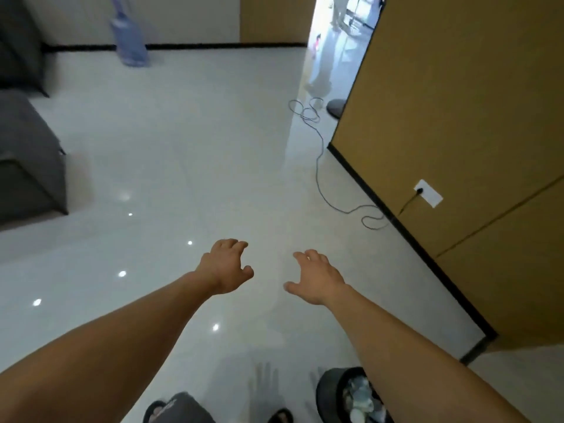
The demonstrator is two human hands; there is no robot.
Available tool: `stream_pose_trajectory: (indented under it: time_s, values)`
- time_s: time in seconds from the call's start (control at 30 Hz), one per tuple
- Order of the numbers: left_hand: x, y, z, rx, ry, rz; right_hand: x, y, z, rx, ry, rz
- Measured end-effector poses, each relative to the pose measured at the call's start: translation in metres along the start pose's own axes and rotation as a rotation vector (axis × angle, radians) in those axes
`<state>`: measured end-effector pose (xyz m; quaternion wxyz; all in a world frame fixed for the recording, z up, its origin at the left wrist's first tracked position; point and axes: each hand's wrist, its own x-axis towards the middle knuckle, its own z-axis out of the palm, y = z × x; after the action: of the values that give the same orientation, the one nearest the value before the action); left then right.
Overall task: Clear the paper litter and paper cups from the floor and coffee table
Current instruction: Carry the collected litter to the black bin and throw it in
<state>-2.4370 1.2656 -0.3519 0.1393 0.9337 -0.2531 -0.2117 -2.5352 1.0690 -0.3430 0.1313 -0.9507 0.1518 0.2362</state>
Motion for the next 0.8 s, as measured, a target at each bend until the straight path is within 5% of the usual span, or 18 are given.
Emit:
stream_pose_trajectory:
  time_s: [0.4, 0.8]
  values:
    - [-0.182, -0.368, -0.139, -0.096, 0.243, -0.577, 0.058, -0.44, 0.012, -0.123, 0.004, -0.552]
    - [-0.288, -0.6, -0.21, -0.228, 0.376, -0.937, 0.108, -0.764, 0.055, -0.364, -0.095, -0.888]
